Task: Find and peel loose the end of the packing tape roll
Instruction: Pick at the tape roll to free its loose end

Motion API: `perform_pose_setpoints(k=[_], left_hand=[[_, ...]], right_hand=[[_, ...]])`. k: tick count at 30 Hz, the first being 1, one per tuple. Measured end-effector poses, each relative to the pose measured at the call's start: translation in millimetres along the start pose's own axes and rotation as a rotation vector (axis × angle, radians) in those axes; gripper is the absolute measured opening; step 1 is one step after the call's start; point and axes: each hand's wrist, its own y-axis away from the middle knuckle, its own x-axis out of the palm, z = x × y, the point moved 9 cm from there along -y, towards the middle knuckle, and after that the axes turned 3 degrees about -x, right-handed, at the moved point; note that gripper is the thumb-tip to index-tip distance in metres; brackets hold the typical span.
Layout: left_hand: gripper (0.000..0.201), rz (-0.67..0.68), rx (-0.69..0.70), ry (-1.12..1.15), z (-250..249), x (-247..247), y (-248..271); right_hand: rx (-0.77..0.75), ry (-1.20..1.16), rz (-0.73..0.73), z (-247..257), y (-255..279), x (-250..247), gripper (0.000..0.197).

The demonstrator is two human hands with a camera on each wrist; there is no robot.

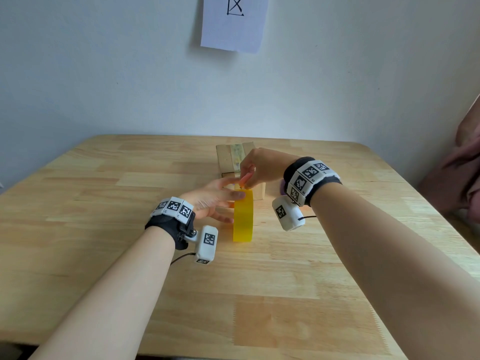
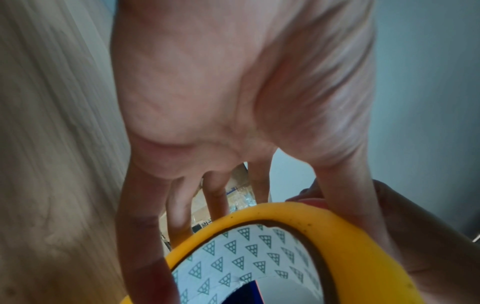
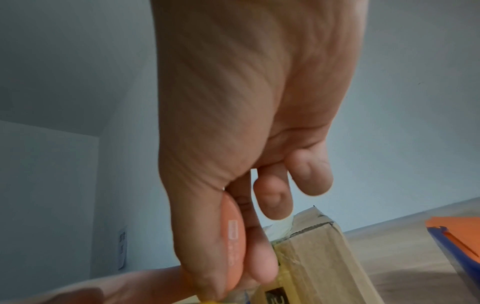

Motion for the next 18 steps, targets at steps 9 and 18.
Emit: perform_pose_setpoints(k=[9,18], left_hand=[[0.073,0.011,-0.007,0.002,1,0,-1],[0.075,0.001,-0.011,0.009,0,1,1]], right_hand=[[0.055,-0.026,0.066,-19,24,-4,0.008],[0.052,-0.054,-0.046,-21,14,-16,0.003]])
